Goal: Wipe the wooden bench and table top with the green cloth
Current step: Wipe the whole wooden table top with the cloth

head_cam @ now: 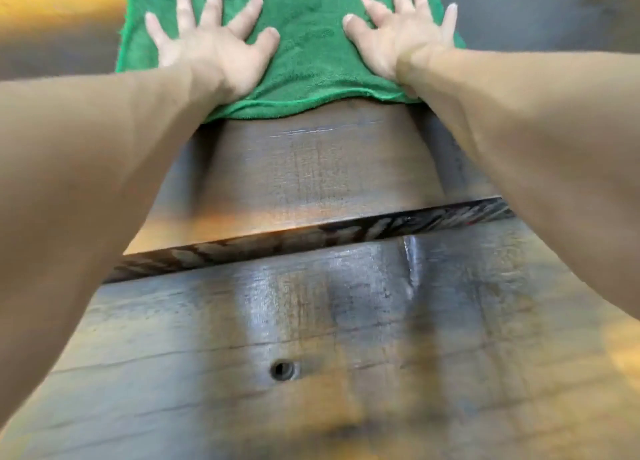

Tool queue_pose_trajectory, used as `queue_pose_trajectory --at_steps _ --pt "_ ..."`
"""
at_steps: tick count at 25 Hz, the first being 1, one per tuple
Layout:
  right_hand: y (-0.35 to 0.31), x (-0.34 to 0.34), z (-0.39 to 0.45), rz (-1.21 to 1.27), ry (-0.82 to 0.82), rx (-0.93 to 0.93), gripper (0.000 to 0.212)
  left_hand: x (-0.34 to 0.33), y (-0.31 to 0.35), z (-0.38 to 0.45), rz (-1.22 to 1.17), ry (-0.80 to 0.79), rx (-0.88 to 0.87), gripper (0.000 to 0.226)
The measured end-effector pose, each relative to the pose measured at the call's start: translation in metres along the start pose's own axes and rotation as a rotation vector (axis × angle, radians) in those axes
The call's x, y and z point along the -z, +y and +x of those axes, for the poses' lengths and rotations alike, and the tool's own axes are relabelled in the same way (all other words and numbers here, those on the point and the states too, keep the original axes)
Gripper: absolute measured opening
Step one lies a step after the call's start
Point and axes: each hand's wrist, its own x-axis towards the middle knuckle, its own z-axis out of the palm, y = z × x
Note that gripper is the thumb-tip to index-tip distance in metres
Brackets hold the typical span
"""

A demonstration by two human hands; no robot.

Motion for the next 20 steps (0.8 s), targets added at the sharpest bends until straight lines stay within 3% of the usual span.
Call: queue_pose_trajectory --at_steps 9,13,20 --pt "0.032 -0.036 -0.331 0.039 -0.071 0.131 0.067 -0.022 0.011 -0.326 -0.005 -0.092 0.007 0.069" --pt "0.059 -0.045 -0.439 -0.010 -0.129 0.165 0.068 -0.029 0.018 -0.461 0.012 -0.206 0.039 0.072" --pt "0.087 -0.060 -0.578 0.027 -0.128 0.210 0.068 -0.041 0.031 -0.608 -0.010 -0.203 0.089 0.073"
